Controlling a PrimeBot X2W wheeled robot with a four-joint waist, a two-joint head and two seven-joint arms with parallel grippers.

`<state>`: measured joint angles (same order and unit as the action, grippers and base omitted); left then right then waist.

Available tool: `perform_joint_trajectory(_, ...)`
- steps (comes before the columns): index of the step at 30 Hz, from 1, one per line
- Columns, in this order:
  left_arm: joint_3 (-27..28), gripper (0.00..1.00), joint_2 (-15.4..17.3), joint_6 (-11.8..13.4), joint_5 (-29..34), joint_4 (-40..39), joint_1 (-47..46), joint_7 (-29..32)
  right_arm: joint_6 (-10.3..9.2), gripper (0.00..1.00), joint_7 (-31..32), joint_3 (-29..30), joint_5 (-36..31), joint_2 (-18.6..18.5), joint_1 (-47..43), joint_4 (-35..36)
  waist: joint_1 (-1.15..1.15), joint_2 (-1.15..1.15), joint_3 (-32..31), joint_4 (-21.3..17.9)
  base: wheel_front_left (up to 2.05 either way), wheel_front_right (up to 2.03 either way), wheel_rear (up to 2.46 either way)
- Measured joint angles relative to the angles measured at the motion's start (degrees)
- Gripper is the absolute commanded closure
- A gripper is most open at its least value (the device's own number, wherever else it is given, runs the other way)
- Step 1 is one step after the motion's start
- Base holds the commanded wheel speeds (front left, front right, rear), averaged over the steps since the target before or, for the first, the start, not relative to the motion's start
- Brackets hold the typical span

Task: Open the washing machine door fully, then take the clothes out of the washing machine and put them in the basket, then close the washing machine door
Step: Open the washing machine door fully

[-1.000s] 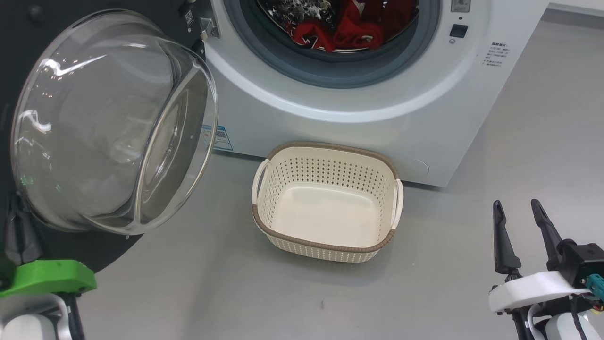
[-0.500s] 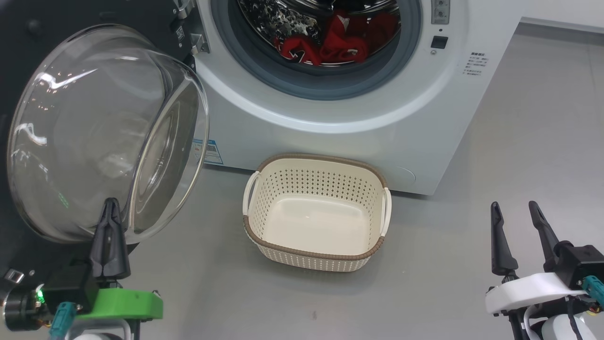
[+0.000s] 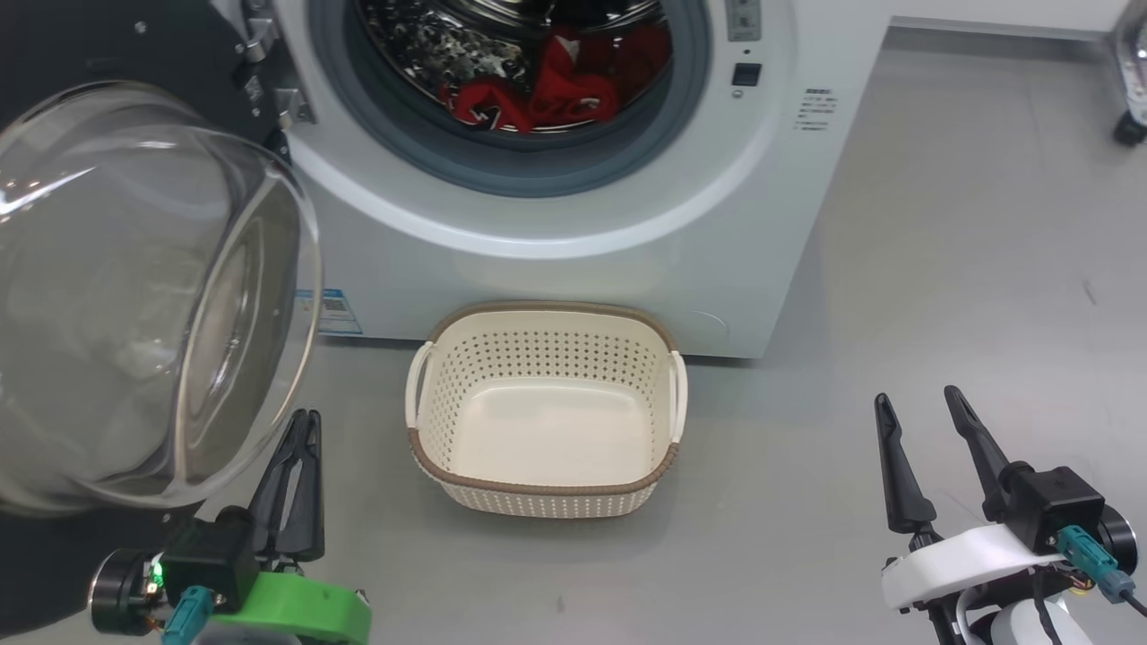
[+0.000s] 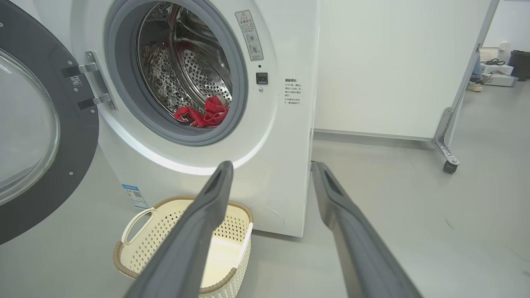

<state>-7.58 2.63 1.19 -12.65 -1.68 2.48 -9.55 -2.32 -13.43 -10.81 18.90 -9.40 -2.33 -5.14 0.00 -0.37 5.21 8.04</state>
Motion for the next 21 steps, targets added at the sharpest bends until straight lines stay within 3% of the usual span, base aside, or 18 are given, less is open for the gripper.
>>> perform_joint_trajectory(2, -0.1, 0.82, 0.0, 0.0, -0.2, 0.2, 0.0, 0.3, 0.19, 0.00, 0.0, -0.1, -0.4, 0.0, 0.1, -0.1, 0.00, 0.00, 0.0, -1.1, 0.00, 0.00, 0.00)
perform_joint_trajectory(4, -0.2, 0.60, 0.0, 0.2, -0.4, 0.6, 0.1, 0.5, 0.24, 0.00, 0.0, -0.3, -0.5, 0.0, 0.1, -0.2, 0.00, 0.00, -0.1, -2.2, 0.00, 0.00, 0.00)
perform_joint_trajectory(6, -0.2, 0.45, 0.0, 0.6, -0.5, 0.9, 0.2, 0.5, 0.25, 0.00, 0.0, -0.3, -0.5, 0.0, 0.1, -0.4, 0.00, 0.00, -0.3, -3.3, 0.00, 0.00, 0.00)
perform_joint_trajectory(8, -0.3, 0.08, 0.0, 0.9, -0.5, 1.0, 0.3, 0.5, 0.26, 0.00, 0.0, -0.4, -0.5, 0.0, 0.1, -0.5, 0.00, 0.00, -0.4, -4.3, 0.00, 0.00, 0.00)
perform_joint_trajectory(9, -0.3, 0.00, 0.0, 1.0, -0.6, 1.2, 0.3, 0.5, 0.27, 0.00, 0.0, -0.4, -0.5, 0.0, 0.1, -0.6, 0.00, 0.00, -0.5, -4.8, 0.00, 0.00, 0.00)
perform_joint_trajectory(21, -1.5, 0.00, 0.0, 2.1, -1.5, 2.7, 1.5, 1.5, 0.20, 0.00, 0.0, 0.2, -0.5, -0.1, -0.2, -1.0, 0.00, 0.00, -2.6, -8.2, 0.00, 0.00, 0.00)
